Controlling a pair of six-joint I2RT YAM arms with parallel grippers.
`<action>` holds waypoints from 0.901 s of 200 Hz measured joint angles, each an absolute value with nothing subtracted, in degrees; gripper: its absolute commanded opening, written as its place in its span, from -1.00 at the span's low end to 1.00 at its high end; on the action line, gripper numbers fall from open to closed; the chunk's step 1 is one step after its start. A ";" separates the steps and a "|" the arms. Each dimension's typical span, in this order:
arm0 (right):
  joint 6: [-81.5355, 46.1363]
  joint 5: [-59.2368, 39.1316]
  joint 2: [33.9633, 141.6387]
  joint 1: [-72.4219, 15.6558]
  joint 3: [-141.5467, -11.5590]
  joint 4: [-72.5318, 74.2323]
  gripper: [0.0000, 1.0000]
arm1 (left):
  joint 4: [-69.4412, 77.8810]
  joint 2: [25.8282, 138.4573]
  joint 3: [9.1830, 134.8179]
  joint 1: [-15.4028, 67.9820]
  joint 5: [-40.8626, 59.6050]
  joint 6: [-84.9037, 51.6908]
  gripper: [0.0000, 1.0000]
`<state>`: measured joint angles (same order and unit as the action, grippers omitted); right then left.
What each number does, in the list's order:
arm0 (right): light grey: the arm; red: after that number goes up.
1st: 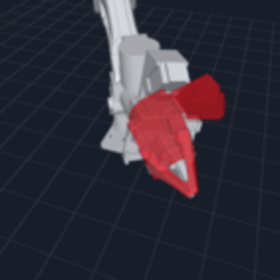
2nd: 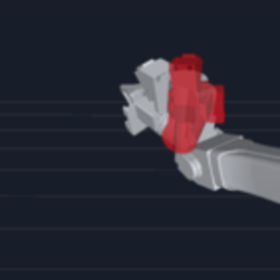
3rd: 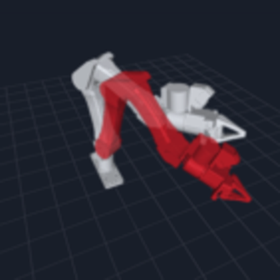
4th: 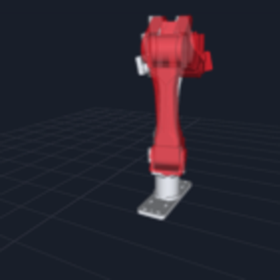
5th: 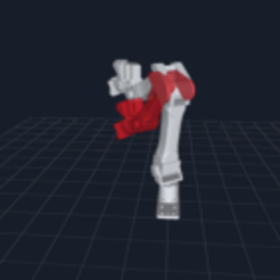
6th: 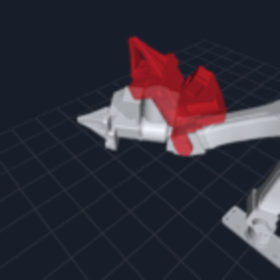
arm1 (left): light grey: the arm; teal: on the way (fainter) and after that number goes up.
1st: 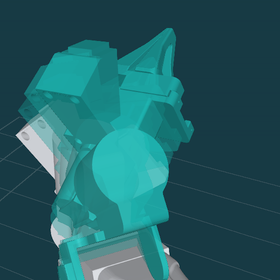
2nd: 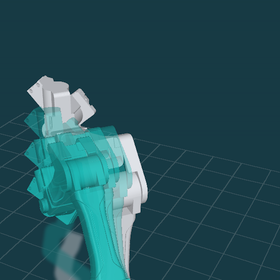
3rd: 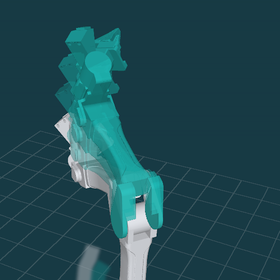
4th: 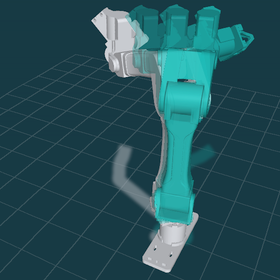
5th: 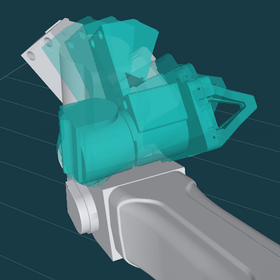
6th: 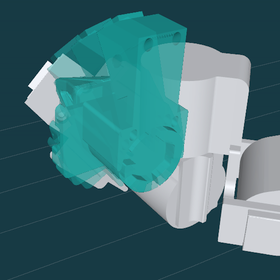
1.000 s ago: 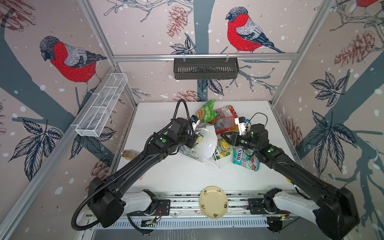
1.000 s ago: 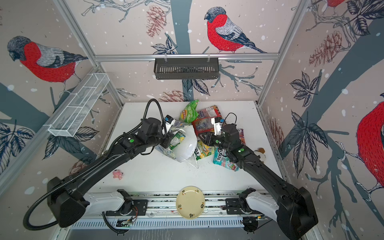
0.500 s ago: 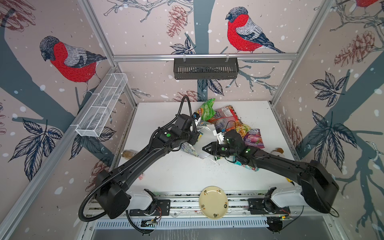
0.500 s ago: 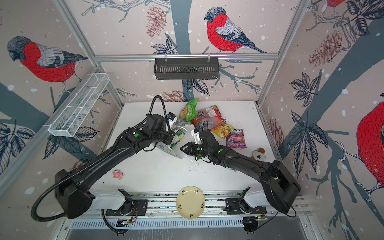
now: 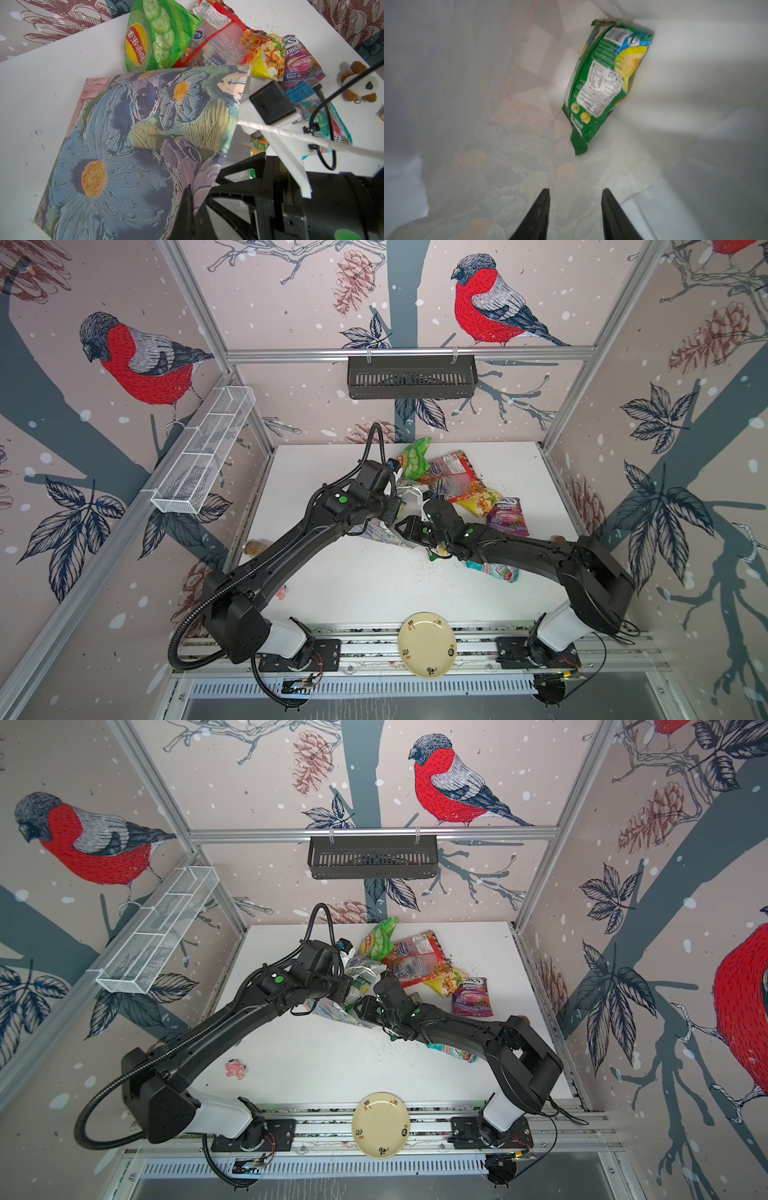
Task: Take the snacks out of the paper bag
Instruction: 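Lower the open right gripper into the bag toward the green Fox's packet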
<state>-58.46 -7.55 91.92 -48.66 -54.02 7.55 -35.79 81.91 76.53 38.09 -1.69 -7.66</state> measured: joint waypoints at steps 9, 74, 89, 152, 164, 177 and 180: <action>-58.24 -6.94 92.55 -48.66 -54.43 7.51 -0.04 | -36.16 82.00 76.75 38.09 -1.69 -7.68 -1.00; -56.62 -6.07 98.41 -48.66 -58.24 4.86 0.06 | -38.48 84.34 80.44 38.09 -1.52 -9.02 -1.00; -56.55 -6.63 99.31 -48.62 -58.54 4.84 0.07 | -38.87 84.64 80.84 38.09 -1.21 -9.30 -1.00; -55.02 -11.35 105.75 -47.31 -62.74 5.26 0.15 | -39.51 85.49 82.54 38.09 1.58 -10.79 -1.00; -54.76 -12.16 107.07 -47.13 -63.96 5.52 0.16 | -39.46 85.60 82.52 38.09 2.11 -11.20 -1.00; -54.00 -13.39 108.62 -47.07 -65.47 6.04 0.17 | -39.31 85.78 82.35 38.09 2.90 -11.70 -1.00; -54.00 -13.69 108.95 -47.05 -65.84 6.11 0.17 | -39.24 85.84 82.28 38.09 3.03 -11.77 -1.00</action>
<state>-54.00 -13.69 108.95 -47.05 -65.84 6.11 -39.24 85.84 82.28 38.09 3.03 -11.77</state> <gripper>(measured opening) 0.580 0.053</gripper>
